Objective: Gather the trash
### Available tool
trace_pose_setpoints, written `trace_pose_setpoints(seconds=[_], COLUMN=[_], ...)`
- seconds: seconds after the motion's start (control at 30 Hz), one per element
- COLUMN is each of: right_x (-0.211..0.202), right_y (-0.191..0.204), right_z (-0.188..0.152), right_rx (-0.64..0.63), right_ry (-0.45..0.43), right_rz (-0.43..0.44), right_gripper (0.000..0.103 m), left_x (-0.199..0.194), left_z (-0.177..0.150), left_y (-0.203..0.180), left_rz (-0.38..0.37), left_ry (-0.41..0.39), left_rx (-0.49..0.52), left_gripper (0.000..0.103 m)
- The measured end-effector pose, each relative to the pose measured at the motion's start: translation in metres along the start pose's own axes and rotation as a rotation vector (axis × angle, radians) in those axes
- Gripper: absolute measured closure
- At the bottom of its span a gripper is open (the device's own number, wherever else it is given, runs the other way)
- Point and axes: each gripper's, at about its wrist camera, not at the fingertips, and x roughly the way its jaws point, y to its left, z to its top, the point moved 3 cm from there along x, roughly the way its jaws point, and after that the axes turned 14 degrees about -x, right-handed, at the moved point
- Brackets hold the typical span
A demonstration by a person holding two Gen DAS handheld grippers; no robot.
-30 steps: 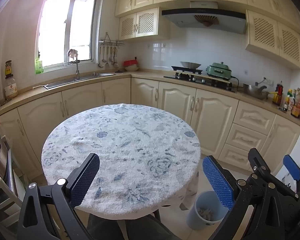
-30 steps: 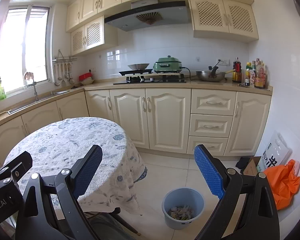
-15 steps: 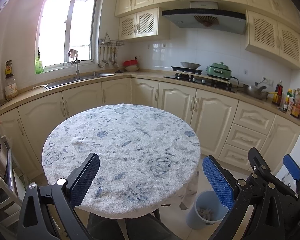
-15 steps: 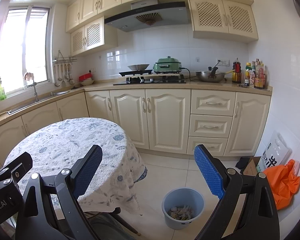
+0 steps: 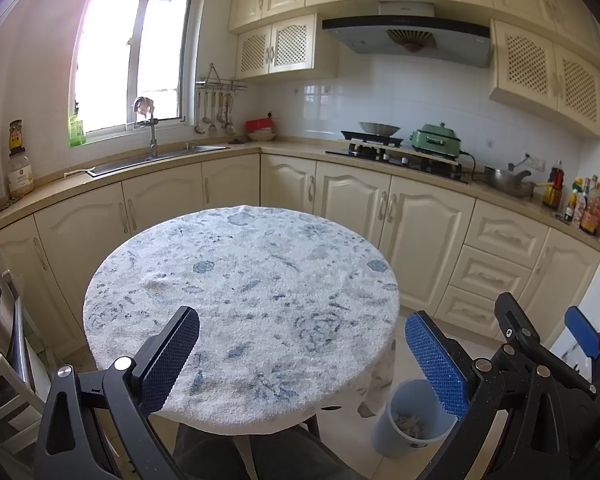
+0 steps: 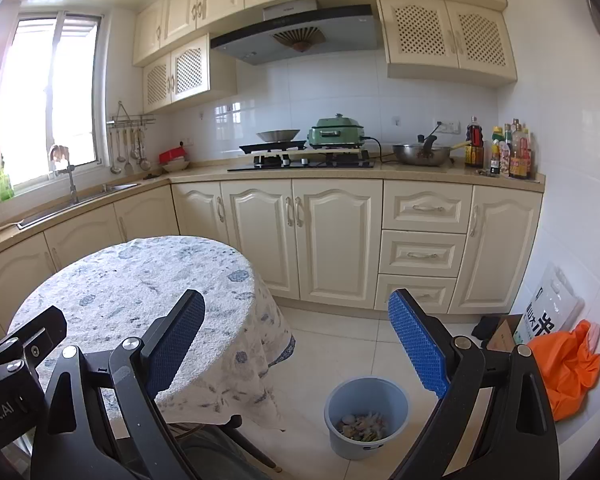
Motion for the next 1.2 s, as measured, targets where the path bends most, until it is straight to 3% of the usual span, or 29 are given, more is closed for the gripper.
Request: trace_pose_setpoints(seconds=[1.2], right_x=[0.001], right_y=[-0.0021], right_z=[0.0008], right_rx=[-0.012], right_ry=[0.005], right_rz=[0.011], right_gripper=[0.008], left_x=[-0.0001], left_z=[-0.0015], left_y=[-0.0047], left_rz=[0.005], left_ry=[0.017], left_rx=[0.007], left_gripper=[0.001])
